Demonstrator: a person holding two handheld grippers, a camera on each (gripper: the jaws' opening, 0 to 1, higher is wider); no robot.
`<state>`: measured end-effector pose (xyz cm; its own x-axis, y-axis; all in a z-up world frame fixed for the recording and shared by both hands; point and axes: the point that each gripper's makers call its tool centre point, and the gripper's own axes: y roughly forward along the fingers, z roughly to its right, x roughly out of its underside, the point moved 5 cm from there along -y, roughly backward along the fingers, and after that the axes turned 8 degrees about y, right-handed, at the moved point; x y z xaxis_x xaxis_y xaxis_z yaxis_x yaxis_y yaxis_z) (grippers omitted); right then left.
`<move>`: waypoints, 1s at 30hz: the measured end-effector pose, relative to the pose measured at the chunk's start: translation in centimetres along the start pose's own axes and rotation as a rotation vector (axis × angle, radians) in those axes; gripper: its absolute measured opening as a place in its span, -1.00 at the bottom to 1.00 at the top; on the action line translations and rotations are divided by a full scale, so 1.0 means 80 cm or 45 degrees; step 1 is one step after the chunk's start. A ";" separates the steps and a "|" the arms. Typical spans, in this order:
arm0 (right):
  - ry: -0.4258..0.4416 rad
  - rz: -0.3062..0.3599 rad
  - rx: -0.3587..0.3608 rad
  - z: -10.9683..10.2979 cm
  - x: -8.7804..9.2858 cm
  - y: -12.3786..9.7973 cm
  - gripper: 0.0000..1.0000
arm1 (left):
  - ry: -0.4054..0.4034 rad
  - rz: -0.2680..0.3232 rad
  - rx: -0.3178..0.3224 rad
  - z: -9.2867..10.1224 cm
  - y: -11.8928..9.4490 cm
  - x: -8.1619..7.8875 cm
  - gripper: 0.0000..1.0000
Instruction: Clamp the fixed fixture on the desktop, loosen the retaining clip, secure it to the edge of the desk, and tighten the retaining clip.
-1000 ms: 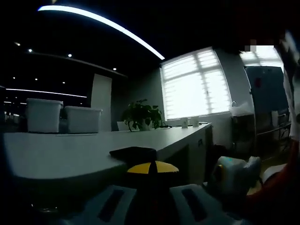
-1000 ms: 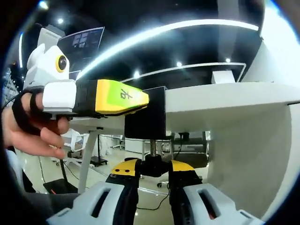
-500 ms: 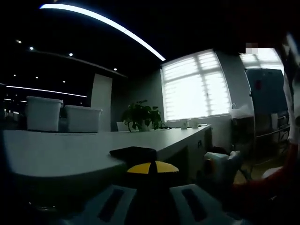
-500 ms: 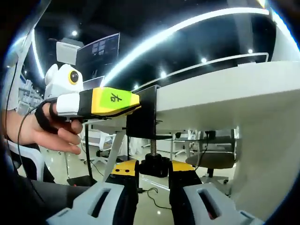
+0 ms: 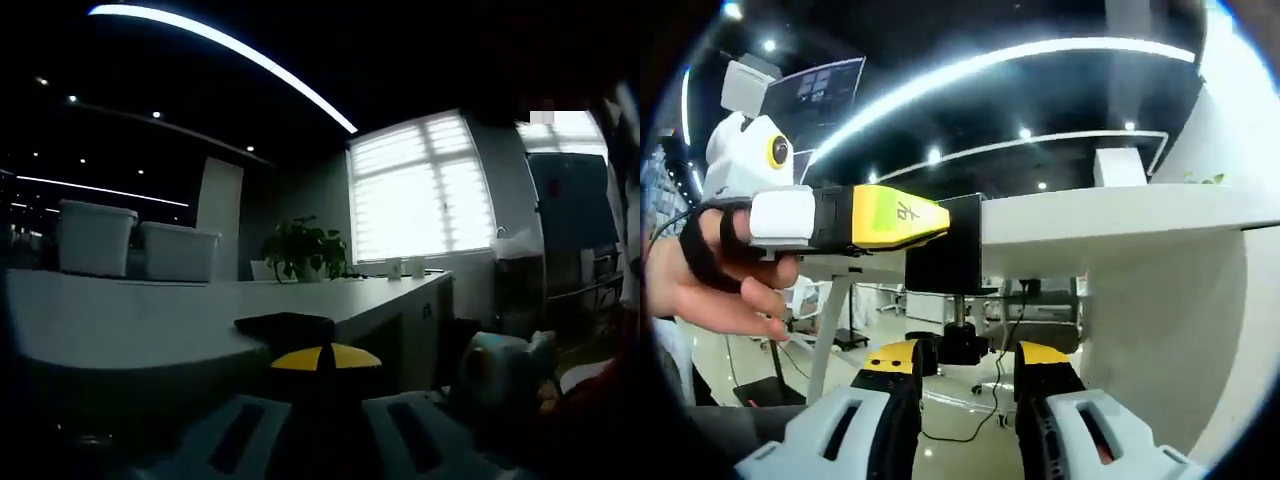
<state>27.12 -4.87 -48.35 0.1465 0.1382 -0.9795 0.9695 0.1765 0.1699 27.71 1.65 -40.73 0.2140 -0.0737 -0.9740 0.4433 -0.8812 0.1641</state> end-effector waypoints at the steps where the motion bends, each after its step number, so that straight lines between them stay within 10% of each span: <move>1: 0.019 0.014 0.002 -0.005 -0.002 0.000 -0.28 | 0.004 0.000 0.000 0.000 0.000 0.000 -0.97; 5: -0.005 -0.027 0.249 -0.002 0.000 0.005 -0.27 | 0.020 -0.005 0.000 0.000 0.000 0.000 -0.97; 10: -0.095 -0.004 0.349 -0.009 -0.010 0.019 -0.29 | 0.006 -0.001 -0.015 0.001 0.000 0.000 -0.97; 22: -0.068 -0.041 0.300 -0.015 0.003 0.032 -0.51 | 0.033 -0.005 -0.006 0.001 0.001 0.000 -0.97; 30: -0.033 -0.016 -0.079 -0.004 0.006 0.033 -0.51 | 0.023 -0.003 0.013 0.000 0.001 0.000 -0.97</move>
<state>29.65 -4.01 -48.37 0.1402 0.1105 -0.9839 0.9574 0.2383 0.1632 27.76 1.61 -40.72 0.2284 -0.0630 -0.9715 0.4353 -0.8860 0.1598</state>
